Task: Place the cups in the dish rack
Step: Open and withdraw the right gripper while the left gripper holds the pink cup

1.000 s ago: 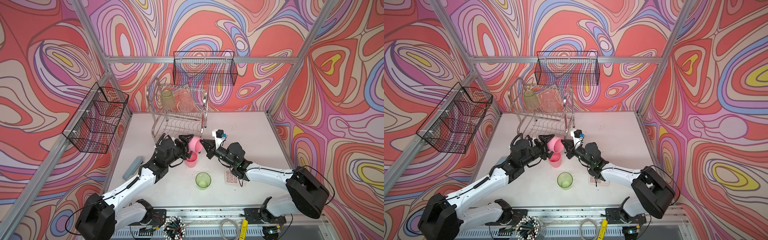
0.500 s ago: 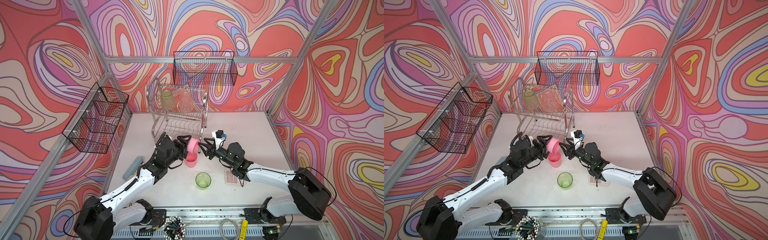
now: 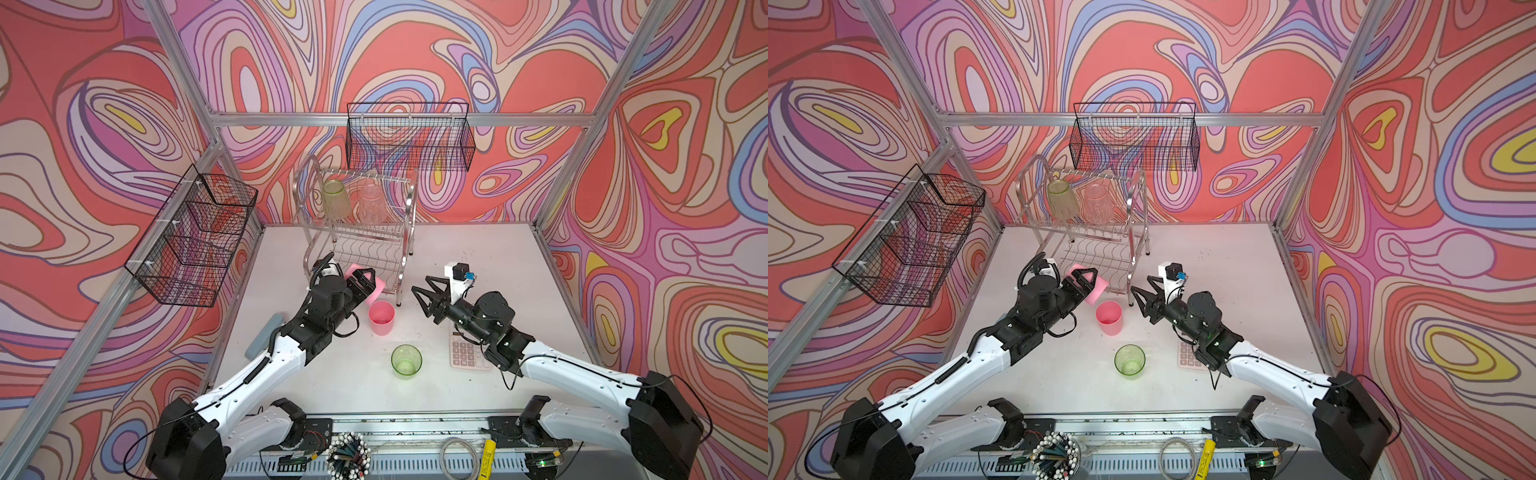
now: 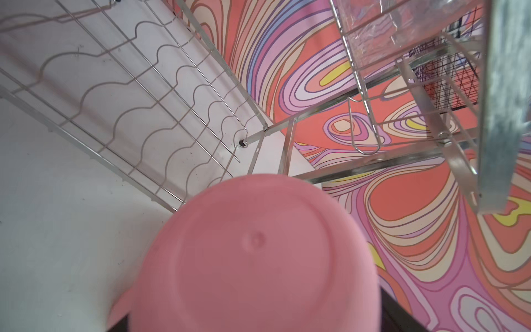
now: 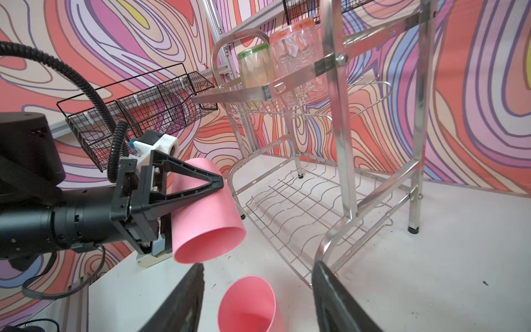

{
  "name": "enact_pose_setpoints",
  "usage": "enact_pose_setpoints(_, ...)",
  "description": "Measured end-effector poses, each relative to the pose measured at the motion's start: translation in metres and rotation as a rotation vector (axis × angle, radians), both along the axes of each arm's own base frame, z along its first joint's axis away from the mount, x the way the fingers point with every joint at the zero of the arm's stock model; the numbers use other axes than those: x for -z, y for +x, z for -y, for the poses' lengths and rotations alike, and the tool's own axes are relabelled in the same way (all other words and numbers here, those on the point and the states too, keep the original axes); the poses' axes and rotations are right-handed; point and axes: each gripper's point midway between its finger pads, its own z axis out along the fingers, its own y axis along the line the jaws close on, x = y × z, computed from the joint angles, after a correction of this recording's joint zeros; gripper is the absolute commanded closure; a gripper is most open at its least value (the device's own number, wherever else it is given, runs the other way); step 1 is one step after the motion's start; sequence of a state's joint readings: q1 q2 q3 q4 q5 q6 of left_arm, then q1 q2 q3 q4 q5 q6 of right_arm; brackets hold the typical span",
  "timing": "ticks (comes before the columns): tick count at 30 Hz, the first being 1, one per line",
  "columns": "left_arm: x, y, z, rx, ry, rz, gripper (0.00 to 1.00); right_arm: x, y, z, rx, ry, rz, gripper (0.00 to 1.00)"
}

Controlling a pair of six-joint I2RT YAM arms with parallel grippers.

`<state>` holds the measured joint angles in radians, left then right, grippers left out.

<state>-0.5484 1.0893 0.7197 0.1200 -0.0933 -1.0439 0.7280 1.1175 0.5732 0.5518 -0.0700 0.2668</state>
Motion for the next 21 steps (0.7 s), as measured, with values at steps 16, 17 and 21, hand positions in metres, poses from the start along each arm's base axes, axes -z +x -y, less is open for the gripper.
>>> enact_pose_setpoints(16,0.012,0.027,-0.011,0.017,0.361,0.202,0.18,-0.009,-0.010,0.027,0.079,-0.024,0.032,0.38)
enact_pose_setpoints(17,0.014,0.029,-0.012,0.015,0.368,0.198,0.17,-0.007,-0.010,0.028,0.082,-0.029,0.028,0.38)
enact_pose_setpoints(21,0.023,0.033,-0.022,-0.008,0.391,0.156,0.17,-0.003,-0.010,0.028,0.085,-0.047,0.021,0.38)
